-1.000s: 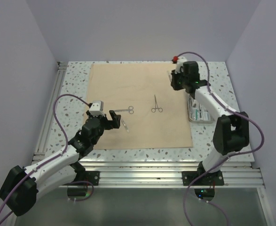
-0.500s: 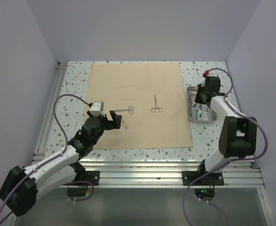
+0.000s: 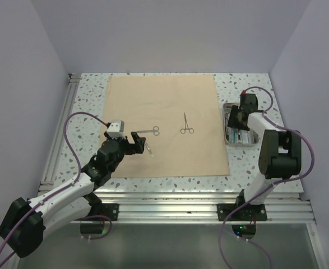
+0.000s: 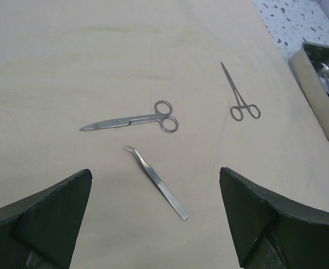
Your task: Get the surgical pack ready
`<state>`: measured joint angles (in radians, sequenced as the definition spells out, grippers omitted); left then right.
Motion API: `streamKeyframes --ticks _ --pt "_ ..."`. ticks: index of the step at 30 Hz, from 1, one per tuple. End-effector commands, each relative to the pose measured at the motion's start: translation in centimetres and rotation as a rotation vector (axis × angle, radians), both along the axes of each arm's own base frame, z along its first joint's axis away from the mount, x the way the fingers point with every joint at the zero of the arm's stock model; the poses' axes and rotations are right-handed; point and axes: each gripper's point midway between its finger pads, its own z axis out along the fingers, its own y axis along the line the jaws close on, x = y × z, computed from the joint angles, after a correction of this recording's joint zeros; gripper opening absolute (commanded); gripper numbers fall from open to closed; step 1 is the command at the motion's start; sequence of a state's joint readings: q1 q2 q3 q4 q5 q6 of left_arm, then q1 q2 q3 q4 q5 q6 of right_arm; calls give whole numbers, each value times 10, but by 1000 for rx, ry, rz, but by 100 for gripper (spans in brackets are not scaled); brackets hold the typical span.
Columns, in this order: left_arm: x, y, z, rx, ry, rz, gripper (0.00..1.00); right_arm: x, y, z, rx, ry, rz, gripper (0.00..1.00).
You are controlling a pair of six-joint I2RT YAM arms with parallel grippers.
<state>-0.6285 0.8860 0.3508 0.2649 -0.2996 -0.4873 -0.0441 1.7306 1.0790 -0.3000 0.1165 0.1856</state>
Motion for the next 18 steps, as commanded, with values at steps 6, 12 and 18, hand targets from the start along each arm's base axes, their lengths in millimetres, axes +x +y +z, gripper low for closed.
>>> streamKeyframes --ticks 6,12,18 --pt "6 0 9 -20 -25 15 100 23 97 99 -51 -223 263 64" --pt "6 3 10 -7 -33 25 100 -6 234 106 50 -262 567 60" --pt "7 8 11 -16 -33 57 100 -36 346 92 110 -241 745 59"
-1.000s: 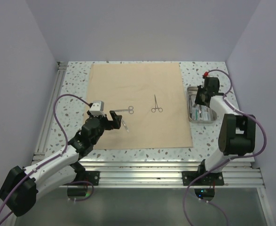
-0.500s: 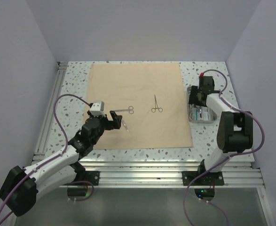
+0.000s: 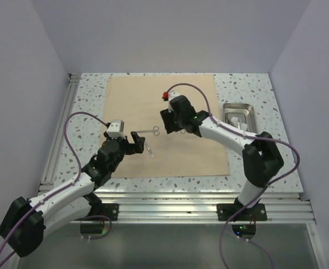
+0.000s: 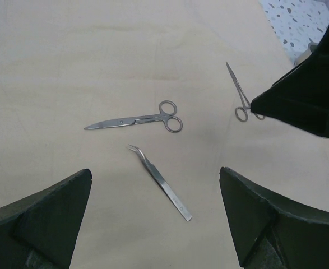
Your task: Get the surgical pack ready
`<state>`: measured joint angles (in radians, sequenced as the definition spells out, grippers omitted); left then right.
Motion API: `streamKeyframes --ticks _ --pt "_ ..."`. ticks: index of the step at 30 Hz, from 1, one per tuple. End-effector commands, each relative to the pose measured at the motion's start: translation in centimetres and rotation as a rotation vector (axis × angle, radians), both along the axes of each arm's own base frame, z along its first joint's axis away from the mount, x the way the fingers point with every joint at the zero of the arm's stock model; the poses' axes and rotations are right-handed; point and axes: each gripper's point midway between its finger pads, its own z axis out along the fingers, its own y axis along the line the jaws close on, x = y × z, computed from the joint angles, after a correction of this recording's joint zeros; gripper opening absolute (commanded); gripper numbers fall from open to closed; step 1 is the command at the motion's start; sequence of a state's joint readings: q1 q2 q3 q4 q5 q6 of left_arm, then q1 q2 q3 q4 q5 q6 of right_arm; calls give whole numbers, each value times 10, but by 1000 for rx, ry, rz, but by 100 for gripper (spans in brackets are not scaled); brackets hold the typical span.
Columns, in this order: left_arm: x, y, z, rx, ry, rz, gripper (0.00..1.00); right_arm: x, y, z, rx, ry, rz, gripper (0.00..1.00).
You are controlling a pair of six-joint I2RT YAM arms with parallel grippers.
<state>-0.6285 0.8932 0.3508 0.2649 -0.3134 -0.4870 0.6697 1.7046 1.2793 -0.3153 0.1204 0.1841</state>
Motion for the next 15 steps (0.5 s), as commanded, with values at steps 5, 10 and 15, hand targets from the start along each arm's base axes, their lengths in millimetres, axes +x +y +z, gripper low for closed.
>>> streamKeyframes --ticks 5,10,15 --pt "18 34 -9 -55 57 142 100 -21 100 -17 41 22 110 60" --pt "24 62 -33 -169 152 168 100 -27 130 -30 46 32 133 61" --pt "24 66 -36 -191 162 181 100 -31 145 -47 16 53 138 60"
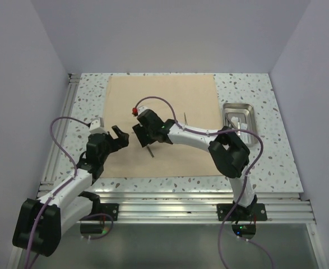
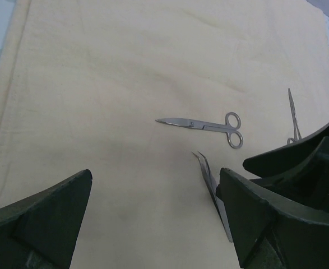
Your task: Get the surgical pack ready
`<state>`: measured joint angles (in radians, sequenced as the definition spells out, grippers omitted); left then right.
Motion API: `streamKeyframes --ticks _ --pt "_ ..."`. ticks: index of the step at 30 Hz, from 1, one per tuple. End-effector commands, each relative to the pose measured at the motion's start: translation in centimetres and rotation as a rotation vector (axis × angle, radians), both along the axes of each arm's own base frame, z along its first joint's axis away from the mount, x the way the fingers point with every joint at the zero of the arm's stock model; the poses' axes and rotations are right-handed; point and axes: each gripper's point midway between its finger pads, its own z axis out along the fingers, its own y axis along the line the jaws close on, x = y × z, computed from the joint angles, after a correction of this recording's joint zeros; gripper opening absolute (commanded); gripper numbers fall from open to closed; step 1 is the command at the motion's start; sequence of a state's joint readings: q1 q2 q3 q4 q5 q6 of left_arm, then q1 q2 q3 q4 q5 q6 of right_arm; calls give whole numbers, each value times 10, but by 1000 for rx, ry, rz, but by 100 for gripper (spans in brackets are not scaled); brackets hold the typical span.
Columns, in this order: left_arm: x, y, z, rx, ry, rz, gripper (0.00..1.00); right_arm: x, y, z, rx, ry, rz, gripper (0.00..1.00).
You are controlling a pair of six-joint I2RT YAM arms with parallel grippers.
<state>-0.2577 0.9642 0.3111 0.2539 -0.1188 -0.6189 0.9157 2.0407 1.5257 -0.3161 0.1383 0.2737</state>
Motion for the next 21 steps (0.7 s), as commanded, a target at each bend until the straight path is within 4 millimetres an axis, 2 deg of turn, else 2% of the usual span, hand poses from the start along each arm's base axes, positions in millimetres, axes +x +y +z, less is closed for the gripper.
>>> streamKeyframes --ticks 1,7,15,18,21 --pt "0 -11 6 -63 -14 -46 100 11 15 12 33 -37 -36 59" --pt "0 -13 10 -52 -21 -64 100 9 14 -12 -25 -13 -49 52" --pt "0 -15 11 -52 -29 -77 100 8 13 -30 -53 17 -53 40" --pt "0 -15 12 -51 -32 -84 100 6 14 -35 -61 27 -47 32" --pt "0 -16 14 -52 -38 -91 100 4 13 -34 -56 31 -39 19"
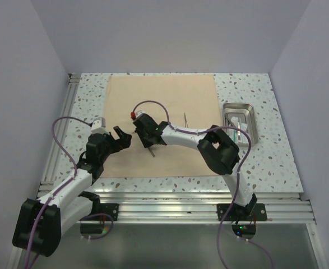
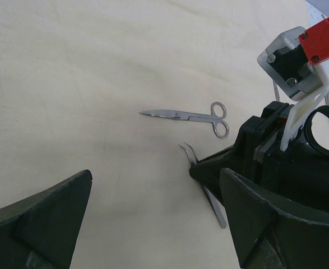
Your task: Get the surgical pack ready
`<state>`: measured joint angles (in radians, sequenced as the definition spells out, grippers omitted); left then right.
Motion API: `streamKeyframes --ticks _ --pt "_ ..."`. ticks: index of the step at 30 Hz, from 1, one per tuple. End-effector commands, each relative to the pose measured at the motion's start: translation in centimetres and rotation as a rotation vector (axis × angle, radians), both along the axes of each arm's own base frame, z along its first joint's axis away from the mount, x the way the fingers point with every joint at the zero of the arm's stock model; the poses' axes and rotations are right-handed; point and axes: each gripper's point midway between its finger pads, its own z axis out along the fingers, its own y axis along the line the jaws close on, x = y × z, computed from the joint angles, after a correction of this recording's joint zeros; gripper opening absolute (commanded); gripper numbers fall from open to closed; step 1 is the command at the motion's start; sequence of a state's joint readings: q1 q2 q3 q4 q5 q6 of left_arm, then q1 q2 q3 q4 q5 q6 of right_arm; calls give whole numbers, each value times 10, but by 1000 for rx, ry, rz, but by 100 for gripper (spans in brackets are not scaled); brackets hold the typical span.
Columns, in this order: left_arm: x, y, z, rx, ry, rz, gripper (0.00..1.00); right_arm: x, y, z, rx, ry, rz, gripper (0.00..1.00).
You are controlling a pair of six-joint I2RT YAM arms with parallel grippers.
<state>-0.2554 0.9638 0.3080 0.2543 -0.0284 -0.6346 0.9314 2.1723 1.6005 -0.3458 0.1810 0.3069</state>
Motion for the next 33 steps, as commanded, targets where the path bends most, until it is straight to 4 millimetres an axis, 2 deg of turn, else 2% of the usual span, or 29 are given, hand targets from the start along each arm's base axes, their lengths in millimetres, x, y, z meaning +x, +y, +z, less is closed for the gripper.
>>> streamKeyframes --ticks 1,2,5,6,9,10,12,13,15,16,17,18,19,21,22,24,25,27,28,30,31,33 --pt "5 -2 14 -6 -52 -20 100 1 6 10 18 -11 1 17" --pt "5 -3 14 -7 -53 -21 100 2 5 11 21 -20 -2 12" --pt "5 -4 14 -7 -58 -28 100 7 0 37 46 -69 1 9" --pt "4 -6 14 -12 -57 -44 100 9 -1 56 70 -93 2 9" --pt "4 -7 15 -11 -61 -48 100 19 -22 80 75 -130 -15 9" --pt "4 -7 15 -13 -64 -50 100 28 -35 104 98 -164 -35 9" --pt "3 -8 15 -12 -66 -57 100 35 -60 112 89 -173 -64 9" --pt "4 -9 17 -16 -75 -61 100 48 -82 129 104 -201 -102 9" --pt "3 -10 16 -19 -73 -69 100 55 -114 133 99 -203 -145 9" --pt "2 -11 16 -20 -75 -76 100 69 -144 149 115 -230 -195 9" --pt "2 -12 15 -18 -74 -78 100 71 -163 143 104 -218 -222 9" --pt "2 -12 15 -18 -74 -78 100 76 -180 146 106 -225 -250 9" --pt "2 -13 15 -20 -75 -82 100 90 -214 151 110 -236 -312 9" --pt "2 -14 15 -25 -78 -87 100 95 -252 158 91 -257 -371 9" --pt "2 -14 16 -26 -79 -90 100 102 -283 160 77 -267 -438 9" --pt "2 -15 17 -29 -83 -93 100 107 -312 159 50 -274 -487 9" --pt "1 -15 17 -31 -81 -93 100 112 -333 159 36 -281 -528 9" --pt "1 -15 16 -30 -81 -94 100 114 -354 153 6 -280 -570 9" --pt "1 -15 16 -31 -81 -95 100 116 -373 151 -2 -278 -608 9" --pt "1 -15 16 -30 -80 -95 100 118 -390 144 -5 -272 -646 8" --pt "2 -15 16 -30 -81 -95 100 120 -407 141 -6 -274 -694 9" --pt "1 -16 15 -31 -78 -100 100 124 -425 128 -24 -267 -747 9"
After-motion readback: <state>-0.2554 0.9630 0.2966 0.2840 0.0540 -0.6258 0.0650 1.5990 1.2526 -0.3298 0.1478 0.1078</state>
